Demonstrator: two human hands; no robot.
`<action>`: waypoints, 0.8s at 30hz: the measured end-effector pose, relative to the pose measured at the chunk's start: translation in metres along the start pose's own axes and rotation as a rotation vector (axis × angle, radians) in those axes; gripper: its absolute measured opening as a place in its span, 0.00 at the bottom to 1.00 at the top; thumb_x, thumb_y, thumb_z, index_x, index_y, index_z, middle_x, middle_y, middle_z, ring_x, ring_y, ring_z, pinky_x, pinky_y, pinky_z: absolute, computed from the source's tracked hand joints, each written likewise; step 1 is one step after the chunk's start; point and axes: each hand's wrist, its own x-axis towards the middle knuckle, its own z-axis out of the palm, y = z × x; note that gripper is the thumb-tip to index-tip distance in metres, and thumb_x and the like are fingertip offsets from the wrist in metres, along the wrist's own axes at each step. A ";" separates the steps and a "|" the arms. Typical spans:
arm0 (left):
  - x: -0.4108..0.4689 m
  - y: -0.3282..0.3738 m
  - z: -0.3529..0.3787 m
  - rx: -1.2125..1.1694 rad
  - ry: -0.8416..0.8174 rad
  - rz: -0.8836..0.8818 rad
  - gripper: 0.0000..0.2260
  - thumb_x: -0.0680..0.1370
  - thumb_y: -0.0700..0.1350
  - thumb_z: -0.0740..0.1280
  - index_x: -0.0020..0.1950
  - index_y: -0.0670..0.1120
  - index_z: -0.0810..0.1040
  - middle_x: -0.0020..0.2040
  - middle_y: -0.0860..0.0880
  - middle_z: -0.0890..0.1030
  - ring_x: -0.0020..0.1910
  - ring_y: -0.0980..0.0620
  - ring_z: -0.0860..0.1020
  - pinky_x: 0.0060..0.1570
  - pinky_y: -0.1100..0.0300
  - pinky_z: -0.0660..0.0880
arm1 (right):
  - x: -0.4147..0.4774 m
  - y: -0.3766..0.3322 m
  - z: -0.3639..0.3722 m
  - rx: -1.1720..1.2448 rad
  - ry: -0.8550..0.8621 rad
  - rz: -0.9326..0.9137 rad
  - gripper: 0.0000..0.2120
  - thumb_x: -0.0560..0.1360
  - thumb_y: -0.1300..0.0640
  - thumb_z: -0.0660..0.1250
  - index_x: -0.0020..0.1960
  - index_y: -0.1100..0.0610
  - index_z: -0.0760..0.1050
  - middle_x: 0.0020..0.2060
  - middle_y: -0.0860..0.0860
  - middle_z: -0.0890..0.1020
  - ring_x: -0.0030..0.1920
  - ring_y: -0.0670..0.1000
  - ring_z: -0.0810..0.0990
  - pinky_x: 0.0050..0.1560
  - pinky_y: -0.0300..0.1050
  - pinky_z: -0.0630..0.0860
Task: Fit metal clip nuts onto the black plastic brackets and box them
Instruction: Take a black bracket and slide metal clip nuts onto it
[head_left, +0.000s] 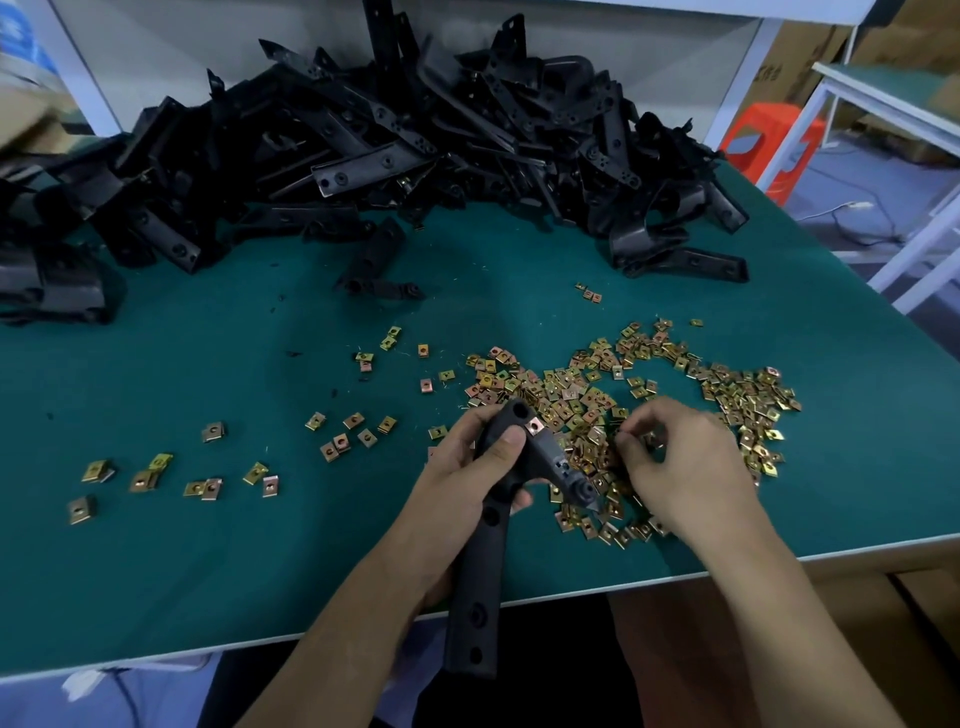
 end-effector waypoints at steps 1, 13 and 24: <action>0.000 0.000 0.000 -0.019 0.000 -0.007 0.09 0.75 0.50 0.71 0.54 0.51 0.81 0.49 0.45 0.83 0.33 0.51 0.77 0.37 0.64 0.76 | -0.002 0.000 0.000 0.071 0.026 0.013 0.07 0.77 0.57 0.71 0.46 0.46 0.77 0.40 0.40 0.78 0.46 0.47 0.76 0.43 0.40 0.69; -0.001 -0.001 -0.003 0.036 -0.057 -0.007 0.15 0.70 0.41 0.79 0.52 0.50 0.79 0.48 0.48 0.84 0.47 0.54 0.81 0.49 0.62 0.80 | -0.043 -0.032 -0.004 1.110 -0.187 0.288 0.07 0.70 0.62 0.74 0.45 0.52 0.86 0.37 0.53 0.85 0.39 0.47 0.83 0.47 0.45 0.77; 0.000 -0.003 -0.002 -0.038 -0.079 0.002 0.16 0.71 0.37 0.73 0.57 0.43 0.75 0.47 0.48 0.84 0.45 0.56 0.83 0.44 0.65 0.79 | -0.056 -0.043 0.007 1.370 -0.170 0.504 0.05 0.64 0.58 0.74 0.40 0.56 0.86 0.46 0.58 0.87 0.43 0.50 0.85 0.39 0.38 0.81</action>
